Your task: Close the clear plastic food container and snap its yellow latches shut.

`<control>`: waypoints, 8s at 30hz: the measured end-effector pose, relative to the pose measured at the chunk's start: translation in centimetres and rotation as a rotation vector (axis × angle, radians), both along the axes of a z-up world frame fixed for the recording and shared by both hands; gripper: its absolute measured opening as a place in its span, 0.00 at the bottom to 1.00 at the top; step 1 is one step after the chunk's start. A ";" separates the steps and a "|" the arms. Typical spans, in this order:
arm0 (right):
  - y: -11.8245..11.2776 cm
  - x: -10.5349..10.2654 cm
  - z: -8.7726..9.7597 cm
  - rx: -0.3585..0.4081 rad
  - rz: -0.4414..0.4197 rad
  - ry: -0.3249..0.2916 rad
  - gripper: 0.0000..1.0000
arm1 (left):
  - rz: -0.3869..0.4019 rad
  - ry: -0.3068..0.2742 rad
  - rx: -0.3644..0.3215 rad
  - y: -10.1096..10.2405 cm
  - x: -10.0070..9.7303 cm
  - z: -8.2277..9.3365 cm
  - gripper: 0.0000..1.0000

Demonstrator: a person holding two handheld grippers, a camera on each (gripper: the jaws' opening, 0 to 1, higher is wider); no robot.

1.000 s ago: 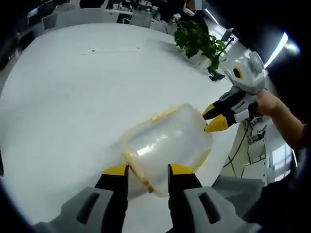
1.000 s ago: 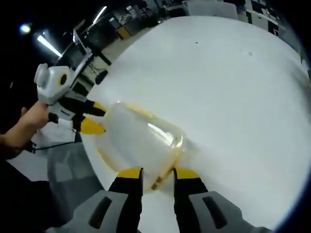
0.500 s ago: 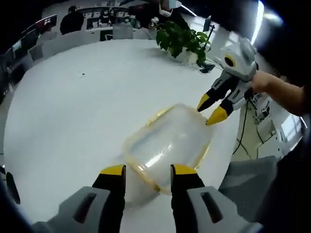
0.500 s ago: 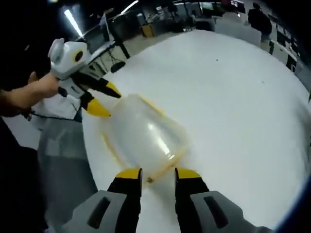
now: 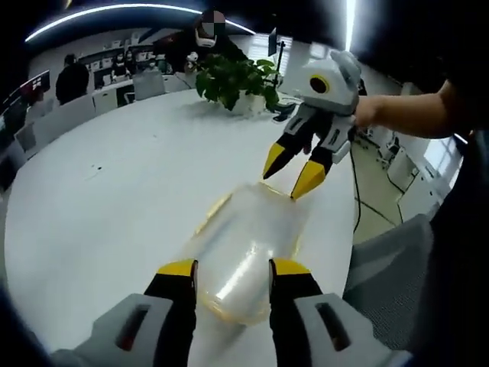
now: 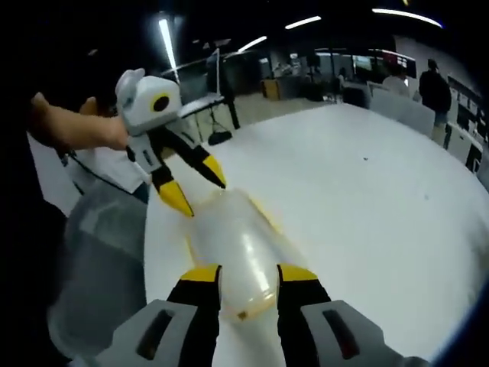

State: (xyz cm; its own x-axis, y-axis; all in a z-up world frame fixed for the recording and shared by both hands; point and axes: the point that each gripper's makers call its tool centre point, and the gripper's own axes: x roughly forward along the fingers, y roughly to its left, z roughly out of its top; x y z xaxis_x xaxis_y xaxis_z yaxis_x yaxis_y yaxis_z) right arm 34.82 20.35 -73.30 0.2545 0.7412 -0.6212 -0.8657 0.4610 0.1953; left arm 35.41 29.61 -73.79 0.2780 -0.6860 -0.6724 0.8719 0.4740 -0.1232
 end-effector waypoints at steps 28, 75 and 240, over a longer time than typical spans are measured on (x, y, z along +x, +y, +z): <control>4.6 -0.1 -0.7 0.047 0.194 -0.092 0.34 | -0.225 -0.061 0.040 -2.7 -0.6 -0.7 0.32; 5.2 3.7 -2.1 -0.056 0.131 -0.005 0.41 | -0.382 -0.293 0.259 -3.7 -2.6 -2.9 0.46; 1.3 -0.5 -5.5 -0.563 0.527 -0.048 0.78 | -0.482 -0.009 0.487 -0.5 -0.7 -5.4 0.87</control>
State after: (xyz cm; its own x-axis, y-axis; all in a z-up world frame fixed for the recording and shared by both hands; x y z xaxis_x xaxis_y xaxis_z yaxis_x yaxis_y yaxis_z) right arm 34.36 21.60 -78.81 -0.0081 0.3471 -0.9378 -0.9999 0.0038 0.0101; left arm 34.73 29.12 -79.15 0.0247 -0.3543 -0.9348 0.9994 0.0326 0.0140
